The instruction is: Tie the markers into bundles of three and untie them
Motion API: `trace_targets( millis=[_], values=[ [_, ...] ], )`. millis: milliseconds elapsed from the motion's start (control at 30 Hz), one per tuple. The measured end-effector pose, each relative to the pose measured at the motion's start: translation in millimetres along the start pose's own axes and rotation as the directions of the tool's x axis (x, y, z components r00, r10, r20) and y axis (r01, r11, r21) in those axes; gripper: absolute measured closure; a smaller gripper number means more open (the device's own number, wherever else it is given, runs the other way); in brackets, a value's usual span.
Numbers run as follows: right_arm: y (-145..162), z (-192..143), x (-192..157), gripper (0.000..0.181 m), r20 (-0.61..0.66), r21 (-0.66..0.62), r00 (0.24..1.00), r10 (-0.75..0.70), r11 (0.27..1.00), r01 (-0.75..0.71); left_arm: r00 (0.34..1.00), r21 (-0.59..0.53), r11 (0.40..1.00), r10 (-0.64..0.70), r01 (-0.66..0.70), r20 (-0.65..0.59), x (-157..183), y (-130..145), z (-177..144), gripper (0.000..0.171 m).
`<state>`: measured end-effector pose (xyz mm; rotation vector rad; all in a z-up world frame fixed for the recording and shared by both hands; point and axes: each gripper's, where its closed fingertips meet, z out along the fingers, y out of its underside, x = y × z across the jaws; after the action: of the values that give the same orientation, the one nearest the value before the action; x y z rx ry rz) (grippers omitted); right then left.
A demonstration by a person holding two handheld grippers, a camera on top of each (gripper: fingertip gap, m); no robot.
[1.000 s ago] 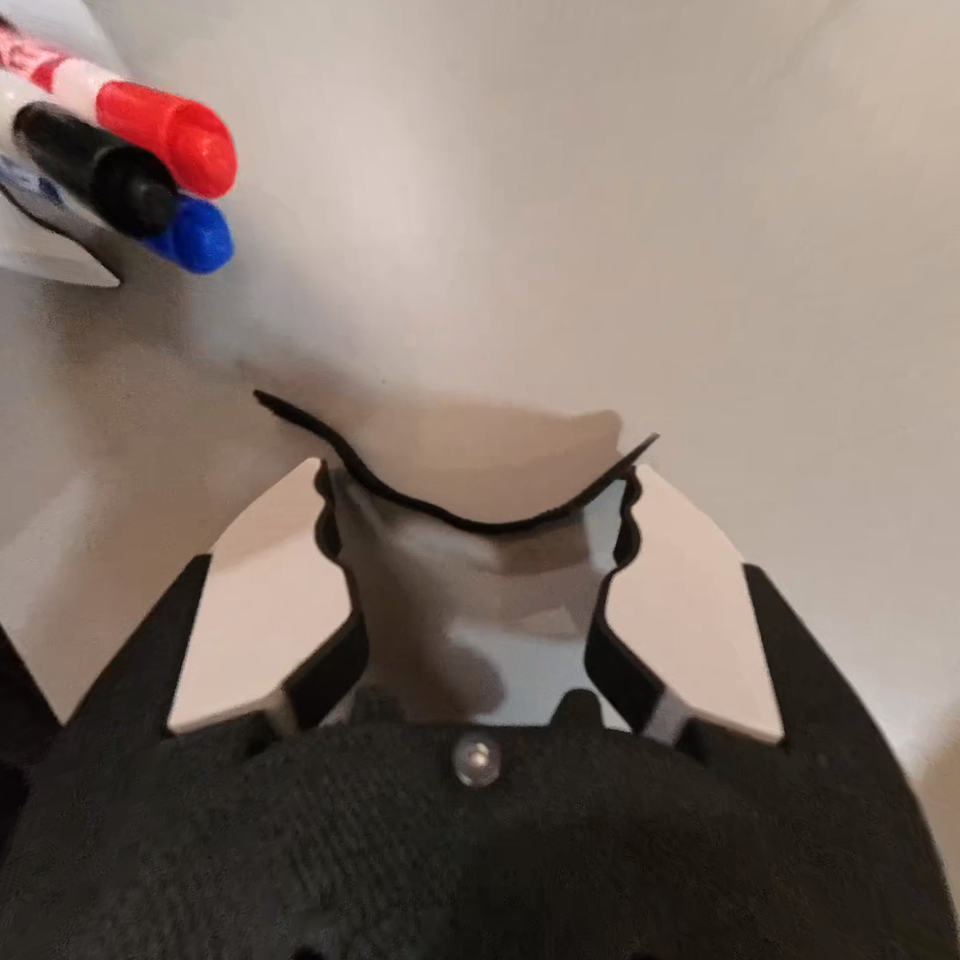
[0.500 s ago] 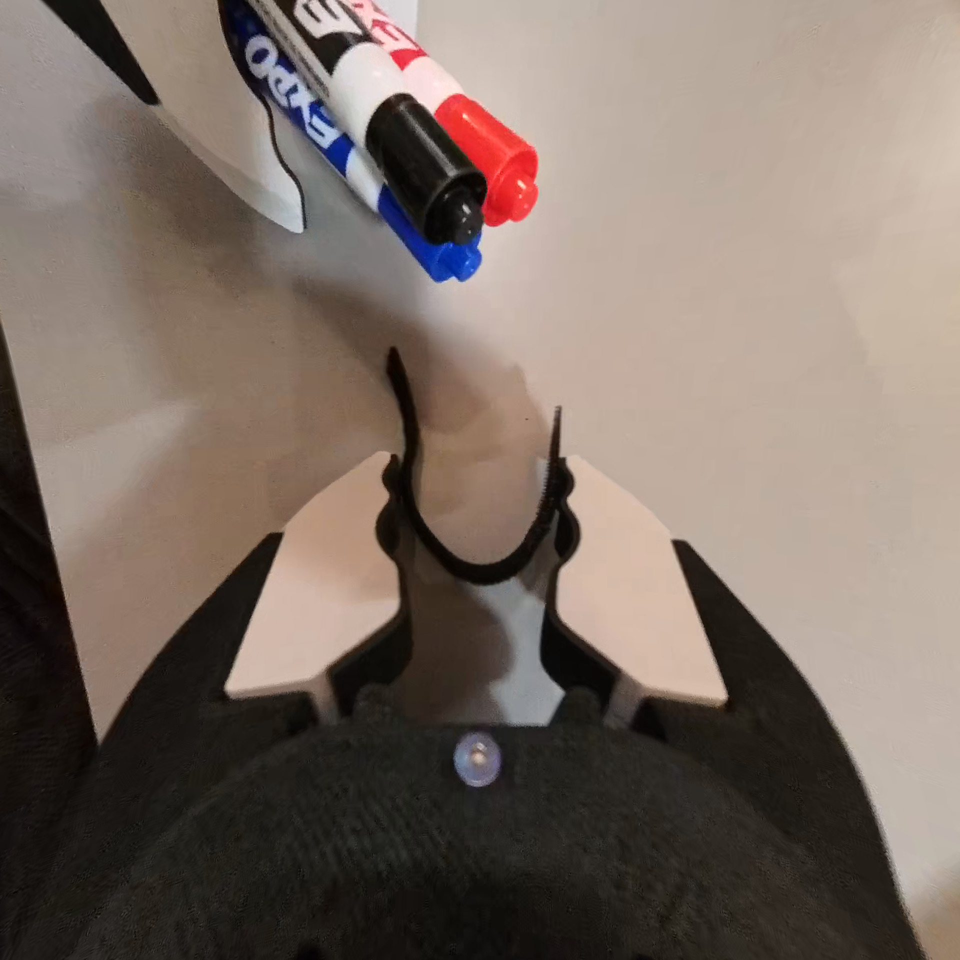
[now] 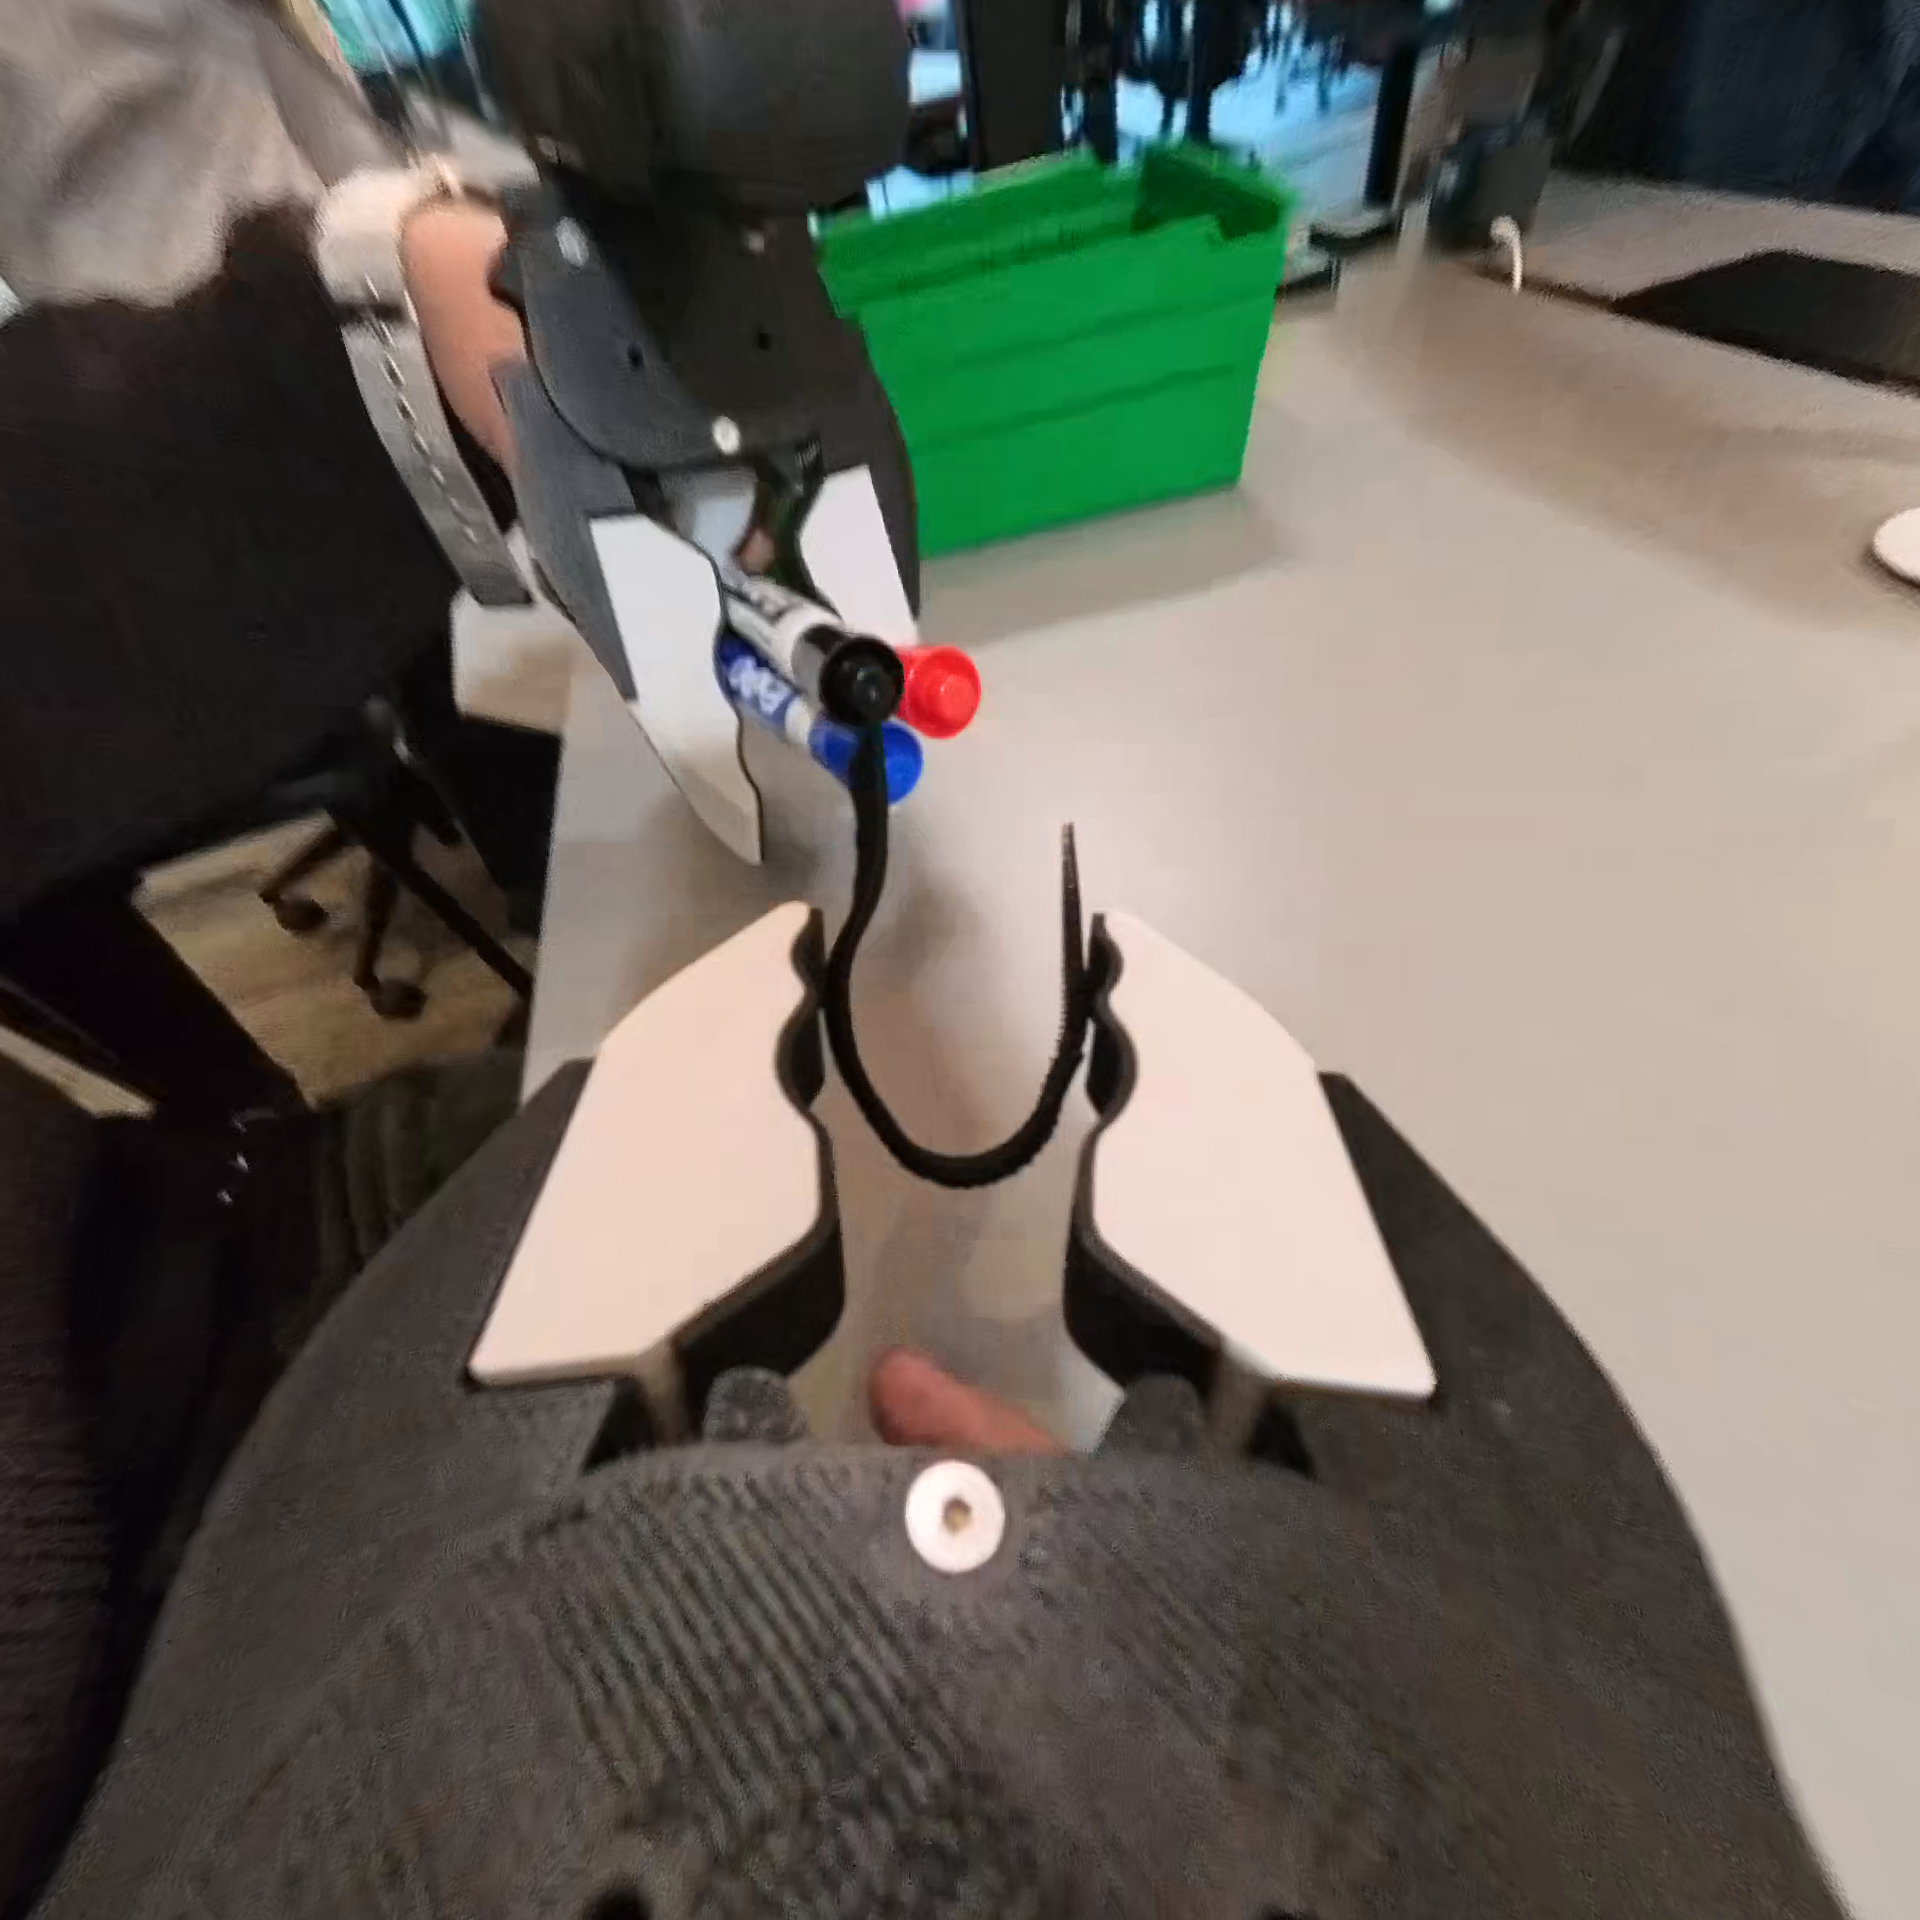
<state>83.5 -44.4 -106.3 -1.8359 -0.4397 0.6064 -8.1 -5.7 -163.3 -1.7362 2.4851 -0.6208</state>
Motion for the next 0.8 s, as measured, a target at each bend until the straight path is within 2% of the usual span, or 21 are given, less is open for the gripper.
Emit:
trace_targets(
  millis=[167, 333, 467, 567, 667, 800],
  values=[
    [-35, -8, -16, 0.128, 0.123, 0.24, 0.988, 0.094, 0.963, -0.121, 0.999, 0.085, 0.996, 0.031, -0.031, -0.006, 14, -18, -24, 0.126],
    [-54, -6, -30, 0.124, 0.208, 0.377, 0.964, 0.165, 0.896, -0.235, 0.998, 0.123, 0.99, 0.065, -0.062, -0.021, 28, -30, -37, 0.126],
    [-57, 0, -40, 0.123, 0.253, 0.393, 0.945, 0.207, 0.871, -0.296, 0.996, 0.114, 0.991, 0.079, -0.074, -0.044, 36, -33, -35, 0.125],
    [-54, 5, -44, 0.122, 0.27, 0.373, 0.938, 0.217, 0.875, -0.31, 0.994, 0.074, 0.997, 0.033, -0.026, -0.102, 45, -31, -28, 0.127],
    [-48, 9, -44, 0.122, 0.272, 0.356, 0.932, 0.238, 0.875, -0.327, 0.997, 0.031, 0.999, 0.018, -0.015, -0.077, 39, -26, -20, 0.127],
    [-47, 14, -46, 0.125, 0.323, 0.376, 0.895, 0.308, 0.826, -0.42, 0.996, 0.014, 1.0, 0.004, -0.003, -0.09, 41, -27, -15, 0.127]
  ],
)
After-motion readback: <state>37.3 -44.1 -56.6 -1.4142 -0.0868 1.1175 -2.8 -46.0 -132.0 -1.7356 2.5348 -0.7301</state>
